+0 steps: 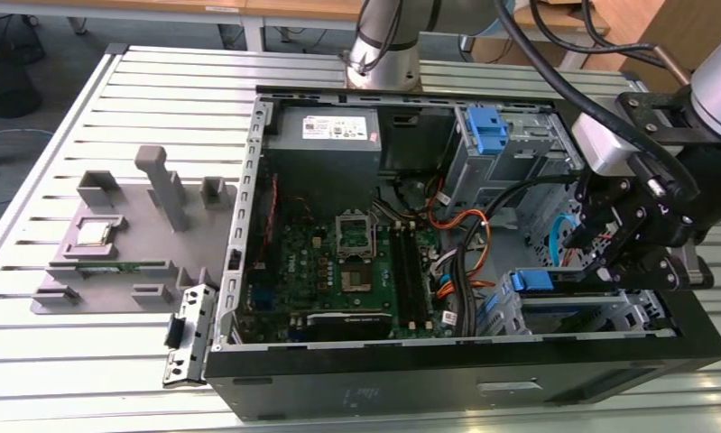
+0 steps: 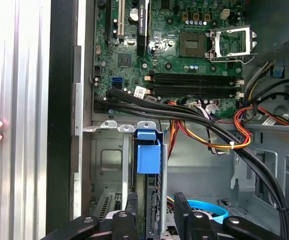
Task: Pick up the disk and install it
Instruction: 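Insert the first disk wire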
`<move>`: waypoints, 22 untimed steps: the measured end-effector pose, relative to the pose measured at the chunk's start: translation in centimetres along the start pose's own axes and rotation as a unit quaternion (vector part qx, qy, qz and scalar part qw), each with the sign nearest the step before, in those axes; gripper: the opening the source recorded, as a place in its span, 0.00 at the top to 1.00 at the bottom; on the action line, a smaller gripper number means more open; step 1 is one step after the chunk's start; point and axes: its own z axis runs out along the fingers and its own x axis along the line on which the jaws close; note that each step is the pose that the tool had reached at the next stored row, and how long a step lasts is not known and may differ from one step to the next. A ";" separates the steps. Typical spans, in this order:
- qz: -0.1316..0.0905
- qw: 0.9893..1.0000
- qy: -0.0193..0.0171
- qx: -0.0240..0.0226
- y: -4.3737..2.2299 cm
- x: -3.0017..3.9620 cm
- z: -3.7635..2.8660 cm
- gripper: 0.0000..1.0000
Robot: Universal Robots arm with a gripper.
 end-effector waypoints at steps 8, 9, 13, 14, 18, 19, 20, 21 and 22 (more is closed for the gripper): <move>0.000 1.000 0.000 0.000 0.00 0.00 -0.05 0.58; 0.000 1.000 0.000 0.000 0.00 0.00 -0.05 0.58; 0.000 1.000 -0.001 0.000 0.00 -0.02 -0.33 0.58; 0.000 1.000 -0.002 0.000 0.00 -0.03 -0.54 0.58; 0.000 1.000 -0.002 0.000 0.01 -0.08 -1.34 0.58; 0.000 1.000 -0.002 0.000 0.01 -0.09 -1.48 0.58; 0.000 1.000 -0.002 0.000 0.01 -0.10 -1.62 0.58; 0.000 1.000 -0.002 0.000 0.00 -0.10 -1.71 0.58; 0.000 1.000 -0.002 0.000 0.00 -0.10 -1.71 0.58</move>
